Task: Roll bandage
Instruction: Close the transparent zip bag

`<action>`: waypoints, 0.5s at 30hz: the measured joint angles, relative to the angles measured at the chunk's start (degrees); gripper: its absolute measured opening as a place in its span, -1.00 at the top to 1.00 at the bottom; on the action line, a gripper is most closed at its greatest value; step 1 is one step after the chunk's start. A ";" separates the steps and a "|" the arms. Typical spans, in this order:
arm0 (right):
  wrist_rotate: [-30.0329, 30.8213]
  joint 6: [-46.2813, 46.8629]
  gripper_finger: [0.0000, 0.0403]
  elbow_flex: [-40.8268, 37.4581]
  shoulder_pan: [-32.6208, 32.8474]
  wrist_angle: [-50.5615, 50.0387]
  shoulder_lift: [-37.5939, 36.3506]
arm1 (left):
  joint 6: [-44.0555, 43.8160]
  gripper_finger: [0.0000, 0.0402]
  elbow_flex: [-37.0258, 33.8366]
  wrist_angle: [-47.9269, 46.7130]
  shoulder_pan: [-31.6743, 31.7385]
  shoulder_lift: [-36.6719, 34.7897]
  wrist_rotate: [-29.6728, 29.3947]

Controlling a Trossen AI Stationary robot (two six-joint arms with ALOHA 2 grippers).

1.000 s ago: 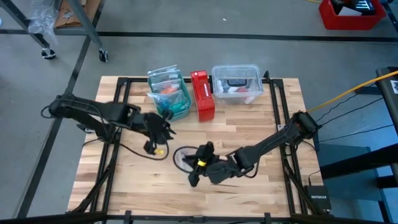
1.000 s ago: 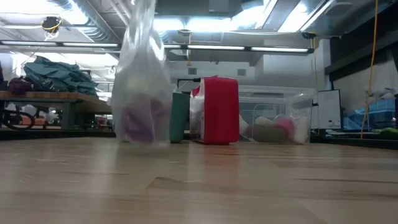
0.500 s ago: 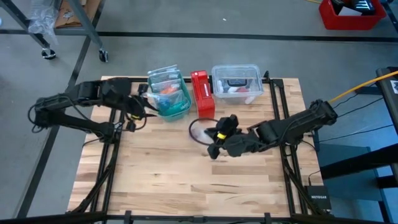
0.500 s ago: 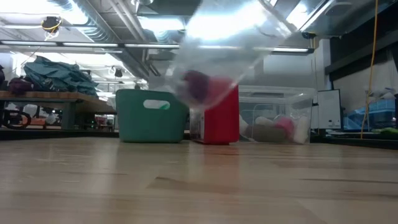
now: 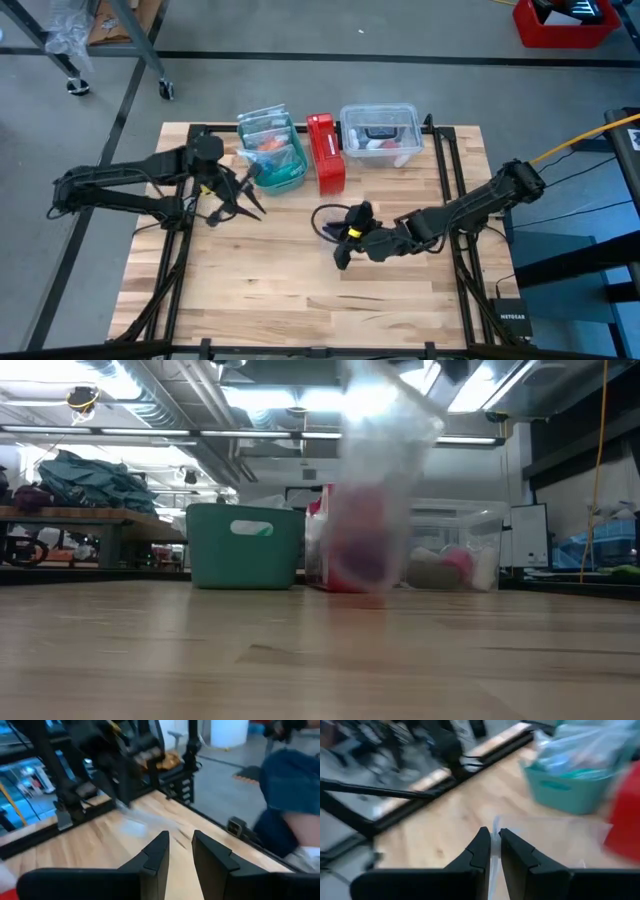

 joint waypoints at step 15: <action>-18.29 -14.53 0.80 -25.15 -11.77 55.22 0.40 | -6.24 0.62 -3.51 24.67 -0.01 11.08 -8.44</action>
